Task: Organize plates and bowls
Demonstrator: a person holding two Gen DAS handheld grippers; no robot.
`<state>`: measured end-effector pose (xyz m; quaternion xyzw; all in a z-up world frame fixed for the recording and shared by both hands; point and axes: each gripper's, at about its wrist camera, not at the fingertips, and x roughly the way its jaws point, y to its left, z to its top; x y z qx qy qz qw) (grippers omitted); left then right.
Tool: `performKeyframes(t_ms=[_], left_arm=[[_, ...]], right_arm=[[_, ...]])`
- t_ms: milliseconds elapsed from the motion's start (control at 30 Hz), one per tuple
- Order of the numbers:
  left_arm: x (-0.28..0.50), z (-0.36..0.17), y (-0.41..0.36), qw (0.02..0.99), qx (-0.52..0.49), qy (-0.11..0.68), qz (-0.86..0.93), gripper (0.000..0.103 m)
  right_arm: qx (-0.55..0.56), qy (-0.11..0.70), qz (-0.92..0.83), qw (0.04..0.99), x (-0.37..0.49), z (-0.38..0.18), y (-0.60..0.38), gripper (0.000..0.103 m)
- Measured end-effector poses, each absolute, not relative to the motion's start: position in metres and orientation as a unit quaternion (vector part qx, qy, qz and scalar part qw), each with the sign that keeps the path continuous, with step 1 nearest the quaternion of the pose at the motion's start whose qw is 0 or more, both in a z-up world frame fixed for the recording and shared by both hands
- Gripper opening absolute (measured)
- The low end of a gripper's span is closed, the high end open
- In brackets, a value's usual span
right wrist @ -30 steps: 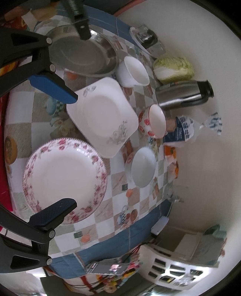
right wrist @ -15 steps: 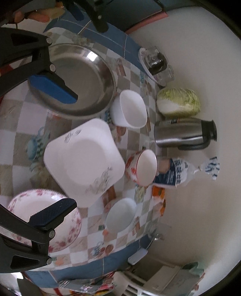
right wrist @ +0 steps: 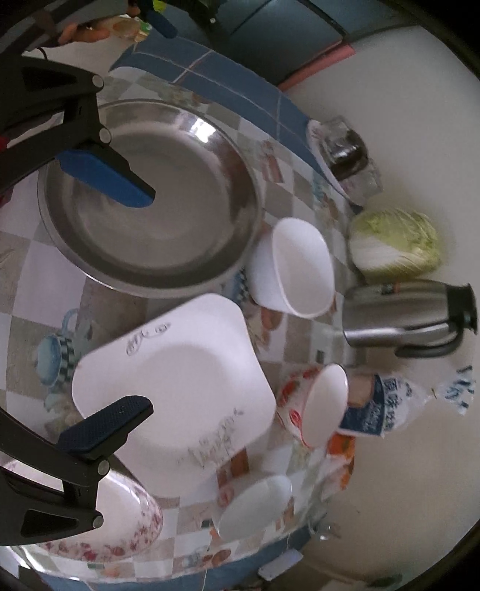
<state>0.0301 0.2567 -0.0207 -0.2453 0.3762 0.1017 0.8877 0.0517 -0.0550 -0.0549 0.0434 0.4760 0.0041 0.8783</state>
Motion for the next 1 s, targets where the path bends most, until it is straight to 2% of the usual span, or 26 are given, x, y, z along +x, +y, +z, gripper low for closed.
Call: performKeyframes(t_ms=[267,500,600,800,1000], left_arm=[[0.039,-0.043,0.255,0.884,-0.224,0.403,0.081,0.103],[0.043,-0.051,0.254,0.888,-0.224,0.395,0.067,0.103],[0.046,-0.053,0.254,0.885,-0.230,0.399,0.068,0.103],[0.054,-0.062,0.249,0.879,-0.202,0.428,0.060,0.103],[0.062,-0.067,0.239,0.880,-0.163,0.442,0.051,0.103]], right_arm=[[0.056,0.499,0.048,0.863,0.051,-0.074,-0.042,0.103],[0.064,0.507,0.051,0.858,0.052,-0.081,-0.042,0.091],[0.072,0.515,0.053,0.853,0.054,-0.086,-0.044,0.075],[0.095,0.526,0.066,0.843,0.057,-0.092,-0.047,0.052],[0.104,0.538,0.067,0.834,0.061,-0.101,-0.051,0.044]])
